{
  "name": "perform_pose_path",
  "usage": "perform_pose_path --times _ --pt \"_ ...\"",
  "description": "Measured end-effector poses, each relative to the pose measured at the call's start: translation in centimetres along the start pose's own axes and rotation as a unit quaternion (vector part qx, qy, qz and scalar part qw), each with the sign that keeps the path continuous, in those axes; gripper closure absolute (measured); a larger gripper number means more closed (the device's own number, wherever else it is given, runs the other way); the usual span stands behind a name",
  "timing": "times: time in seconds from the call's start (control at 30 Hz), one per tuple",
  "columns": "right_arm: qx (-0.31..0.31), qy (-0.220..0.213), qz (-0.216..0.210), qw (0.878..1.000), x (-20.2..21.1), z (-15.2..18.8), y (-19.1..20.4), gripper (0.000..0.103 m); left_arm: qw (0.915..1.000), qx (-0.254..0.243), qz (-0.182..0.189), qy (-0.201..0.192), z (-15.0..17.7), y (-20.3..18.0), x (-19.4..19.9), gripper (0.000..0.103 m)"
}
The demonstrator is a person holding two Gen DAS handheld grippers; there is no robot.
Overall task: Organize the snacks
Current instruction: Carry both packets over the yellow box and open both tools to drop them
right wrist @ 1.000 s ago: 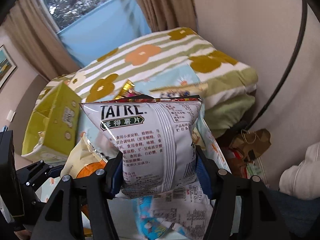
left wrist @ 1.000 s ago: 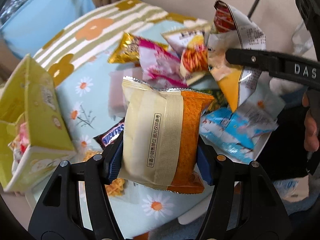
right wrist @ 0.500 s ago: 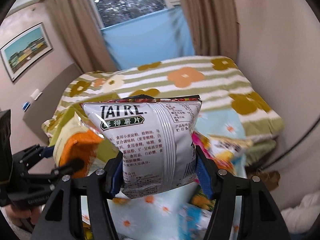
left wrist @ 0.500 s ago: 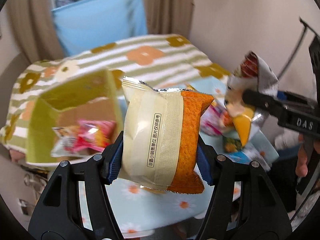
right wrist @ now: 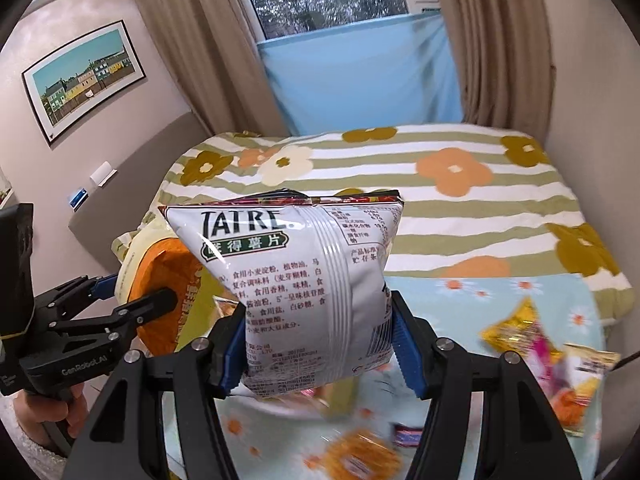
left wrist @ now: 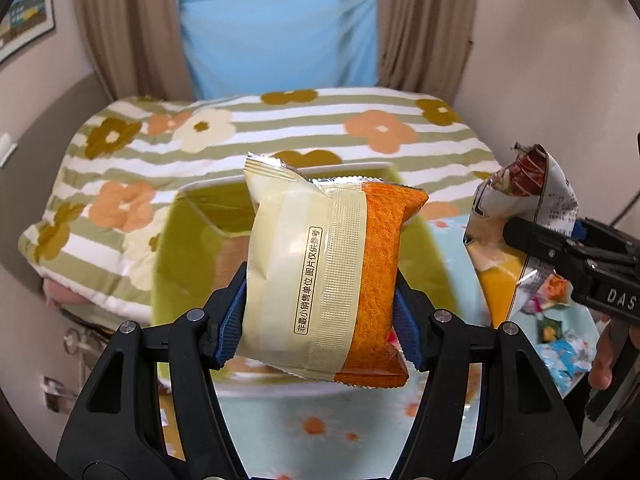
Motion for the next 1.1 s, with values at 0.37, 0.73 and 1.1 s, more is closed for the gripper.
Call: perform_pose_path --times 0.37,0.73,1.1 --pt "-0.03 0.05 0.03 0.998 -7.1 0.1 3.1 0.044 0.9979 -0.014 0.007 0.063 -1.0 7.0 -9.0 0.037" --pt "-0.009 0.101 0.039 0.994 -11.0 1.0 2.4 0.044 0.9953 -0.018 -0.009 0.094 1.0 7.4 -11.7 0.001" --pt "0.01 0.123 0.033 0.992 -12.4 1.5 2.8 0.044 0.9946 0.013 -0.019 0.102 2.6 8.5 -10.4 0.001"
Point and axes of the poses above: each gripper's, at about its wrist camera, not at the fingertips, and x roughly against the way its jaws point, y to its left, z to its underside, the point moved 10 cm from there along -x, roughly the way its jaws point, and after that the axes turned 6 degrees about z, right-handed, at the moved point
